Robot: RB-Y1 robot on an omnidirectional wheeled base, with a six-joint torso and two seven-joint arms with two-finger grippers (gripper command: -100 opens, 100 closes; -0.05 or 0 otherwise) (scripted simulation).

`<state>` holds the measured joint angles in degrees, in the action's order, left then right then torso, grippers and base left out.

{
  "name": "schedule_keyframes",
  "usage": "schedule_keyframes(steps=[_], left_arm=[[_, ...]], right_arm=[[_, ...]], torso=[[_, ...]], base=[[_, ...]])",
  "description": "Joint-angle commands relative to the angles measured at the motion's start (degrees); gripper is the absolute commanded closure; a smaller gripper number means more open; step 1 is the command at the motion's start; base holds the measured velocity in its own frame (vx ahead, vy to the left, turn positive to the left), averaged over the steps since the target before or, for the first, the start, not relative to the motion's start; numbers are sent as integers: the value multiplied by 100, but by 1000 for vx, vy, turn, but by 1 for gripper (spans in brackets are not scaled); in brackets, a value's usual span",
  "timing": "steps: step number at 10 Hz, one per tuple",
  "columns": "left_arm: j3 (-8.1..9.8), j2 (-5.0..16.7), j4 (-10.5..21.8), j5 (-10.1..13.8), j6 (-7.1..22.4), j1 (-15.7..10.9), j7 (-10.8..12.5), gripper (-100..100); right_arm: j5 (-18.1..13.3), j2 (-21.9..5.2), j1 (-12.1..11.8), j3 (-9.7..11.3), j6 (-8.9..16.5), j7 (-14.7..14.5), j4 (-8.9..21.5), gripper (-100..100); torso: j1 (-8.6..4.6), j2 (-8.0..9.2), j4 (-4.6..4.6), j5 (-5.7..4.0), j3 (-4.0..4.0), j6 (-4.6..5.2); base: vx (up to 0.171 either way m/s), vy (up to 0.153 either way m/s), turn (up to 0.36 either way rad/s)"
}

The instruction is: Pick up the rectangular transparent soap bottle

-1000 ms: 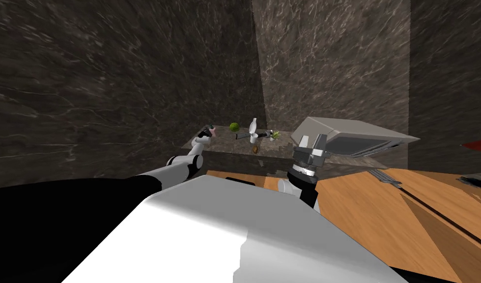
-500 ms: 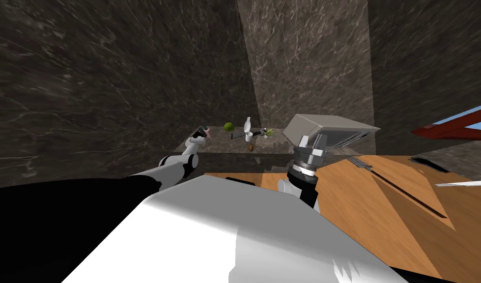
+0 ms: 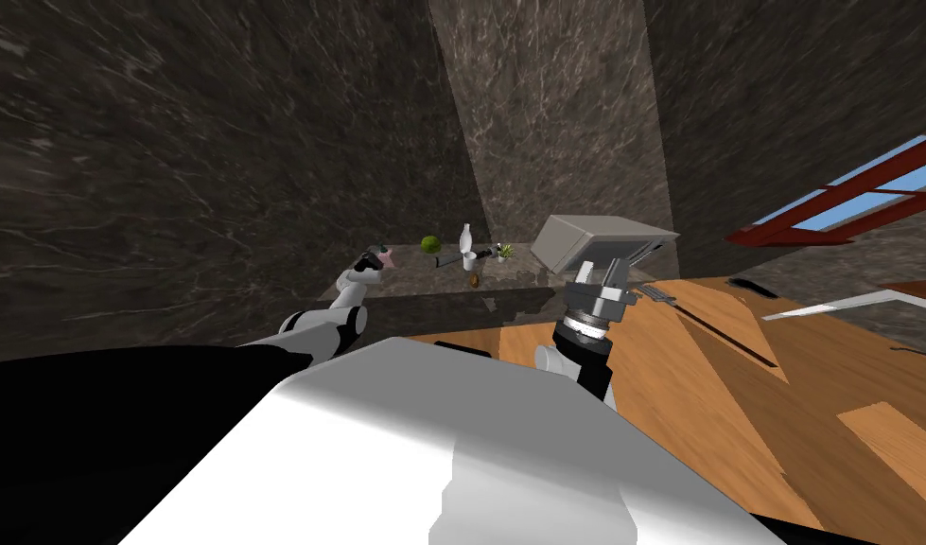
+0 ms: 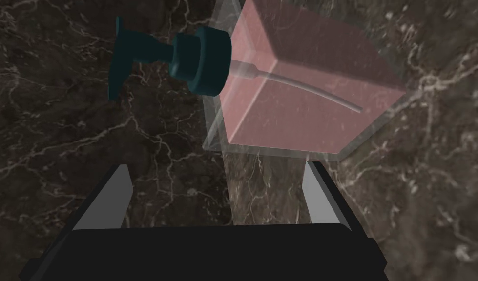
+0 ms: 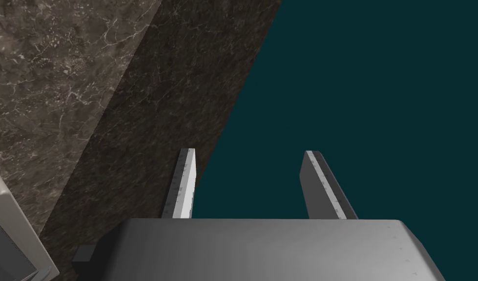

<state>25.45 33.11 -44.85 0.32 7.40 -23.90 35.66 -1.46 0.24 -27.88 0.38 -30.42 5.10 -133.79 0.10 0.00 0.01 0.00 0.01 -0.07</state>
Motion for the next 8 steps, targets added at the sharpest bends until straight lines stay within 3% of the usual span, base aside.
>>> schedule_keyframes(steps=[1, 2, 4, 5, 6, 8], left_arm=[[179, 286, -131, -265, 45, 286, 286, -100], [179, 371, -131, -265, 45, 420, 465, -100], [179, 371, -131, -265, 45, 427, 678, -100], [331, 643, -275, -494, 85, 707, 903, -100], [331, 675, -275, -494, 85, 863, 1035, -100], [331, 749, -275, -494, 85, 863, 1255, -100]], right_arm=[[0, 0, 0, 0, 0, 0, 0, 0], [0, 0, 2, 1, 0, 0, 0, 0], [0, 0, 0, 0, 0, 0, 0, 0], [0, 0, 0, 0, 0, 0, 0, 0], [0, 0, 2, 1, 0, 0, 0, 0], [0, 0, 0, 0, 0, 0, 0, 0]], torso=[[0, 0, 0, 0, 0, 0], [-6, 7, 2, -3, 4, 10], [-3, 6, 1, 0, 3, 0], [-1, 0, 0, 0, 0, 0], [-11, 7, 1, -3, 3, 12], [-2, 7, 2, 0, 4, -3]], base=[[-33, -21, -373], [-41, -15, -460], [-14, -4, -29], [-32, -31, -451], [-45, -25, -431], [-13, -3, 14]])
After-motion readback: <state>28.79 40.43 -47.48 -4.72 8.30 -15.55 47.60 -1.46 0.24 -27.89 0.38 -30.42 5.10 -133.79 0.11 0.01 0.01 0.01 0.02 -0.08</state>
